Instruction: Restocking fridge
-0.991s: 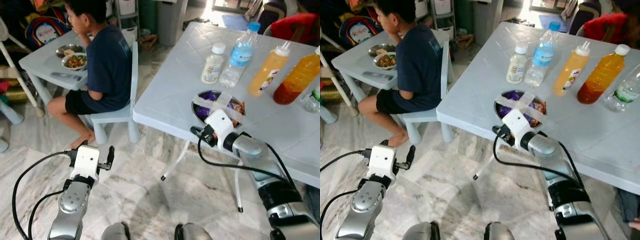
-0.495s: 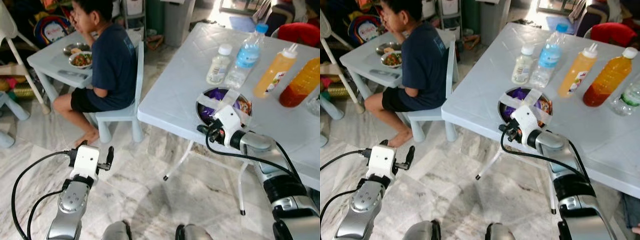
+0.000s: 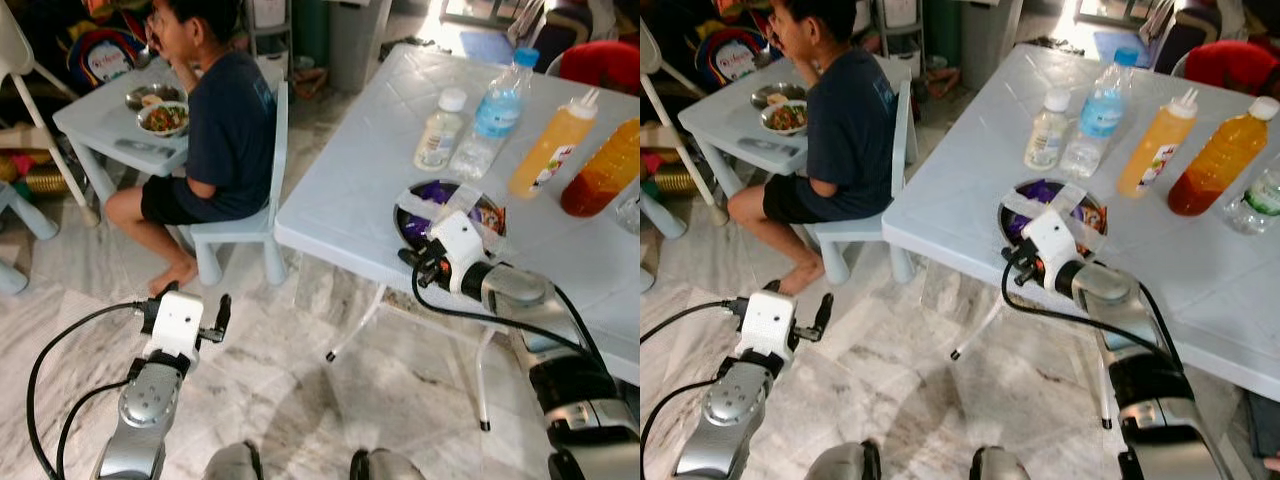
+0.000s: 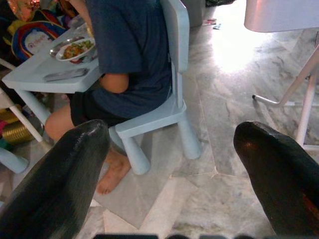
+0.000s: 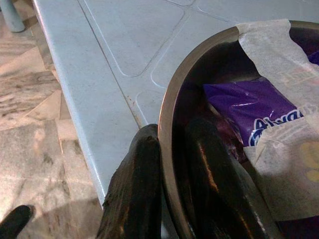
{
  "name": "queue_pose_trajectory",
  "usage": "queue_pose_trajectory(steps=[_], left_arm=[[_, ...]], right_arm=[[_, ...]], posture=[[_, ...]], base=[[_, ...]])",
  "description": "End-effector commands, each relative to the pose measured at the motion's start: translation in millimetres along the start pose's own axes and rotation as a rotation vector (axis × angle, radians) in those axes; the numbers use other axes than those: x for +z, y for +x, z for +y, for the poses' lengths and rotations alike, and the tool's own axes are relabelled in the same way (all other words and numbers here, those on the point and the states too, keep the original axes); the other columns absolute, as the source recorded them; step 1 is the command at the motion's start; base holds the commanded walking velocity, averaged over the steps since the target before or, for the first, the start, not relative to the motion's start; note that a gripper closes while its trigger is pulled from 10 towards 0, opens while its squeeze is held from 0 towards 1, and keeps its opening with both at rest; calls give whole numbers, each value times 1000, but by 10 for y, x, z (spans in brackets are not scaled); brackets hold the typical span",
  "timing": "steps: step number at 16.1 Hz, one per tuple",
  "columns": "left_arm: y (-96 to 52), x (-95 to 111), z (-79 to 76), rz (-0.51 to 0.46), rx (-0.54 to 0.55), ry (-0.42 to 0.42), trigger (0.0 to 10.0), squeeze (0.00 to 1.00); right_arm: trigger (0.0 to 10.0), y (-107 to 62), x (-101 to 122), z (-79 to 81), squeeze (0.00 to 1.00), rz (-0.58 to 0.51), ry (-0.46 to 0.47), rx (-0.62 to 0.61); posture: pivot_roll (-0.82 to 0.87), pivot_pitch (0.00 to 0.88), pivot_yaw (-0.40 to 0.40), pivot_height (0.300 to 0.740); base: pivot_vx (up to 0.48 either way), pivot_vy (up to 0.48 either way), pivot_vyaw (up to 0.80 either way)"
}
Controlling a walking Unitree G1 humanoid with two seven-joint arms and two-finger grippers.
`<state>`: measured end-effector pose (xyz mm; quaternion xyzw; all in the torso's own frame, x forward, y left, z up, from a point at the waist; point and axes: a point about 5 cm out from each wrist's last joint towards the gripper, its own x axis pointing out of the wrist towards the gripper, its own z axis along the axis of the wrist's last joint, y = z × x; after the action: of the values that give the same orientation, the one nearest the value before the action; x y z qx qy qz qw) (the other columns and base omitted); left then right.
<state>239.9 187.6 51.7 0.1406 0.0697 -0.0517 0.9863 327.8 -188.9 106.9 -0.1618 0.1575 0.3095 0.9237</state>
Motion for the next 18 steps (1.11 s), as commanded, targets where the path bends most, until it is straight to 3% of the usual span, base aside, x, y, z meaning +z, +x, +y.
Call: queue_pose_trajectory(steps=[1,2,3,6,8,11,12,13,18], left_arm=[[-16,14,9,-1,-8,13,10000,0],[-18,8,12,4,-11,14,10000,0],[-24,1,11,8,-12,13,10000,0],[-59,-34,8,23,4,-18,10000,0],[-118,-58,112,36,79,-39,10000,0],[-160,-101,168,51,95,-56,10000,0],[-162,-103,179,56,113,-63,10000,0],[-172,-118,184,69,130,-60,10000,0],[-150,-98,157,63,125,-64,10000,0]], right_arm=[[10000,-41,-341,81,0,155,51,20],[3725,-58,-353,85,0,164,60,24],[0,-67,-363,91,0,167,68,26],[0,-85,-430,181,0,178,65,44],[0,-63,-353,233,0,125,10,25],[0,-53,-310,313,0,75,-16,1],[8549,-34,-290,386,0,37,-24,-27],[10000,-10,-192,450,0,-59,-31,-47],[10000,91,68,700,0,-235,-45,-42]], posture=[[26,94,11,740],[26,95,12,740],[25,94,17,740],[20,89,23,740],[2,79,28,740],[-3,69,23,740],[-13,60,18,740],[-28,52,22,740],[-24,70,12,740]], base=[[0,0,0],[0,0,0],[0,0,0],[0,0,0],[0,0,0],[0,0,0],[0,0,0],[0,0,0],[0,0,121]])
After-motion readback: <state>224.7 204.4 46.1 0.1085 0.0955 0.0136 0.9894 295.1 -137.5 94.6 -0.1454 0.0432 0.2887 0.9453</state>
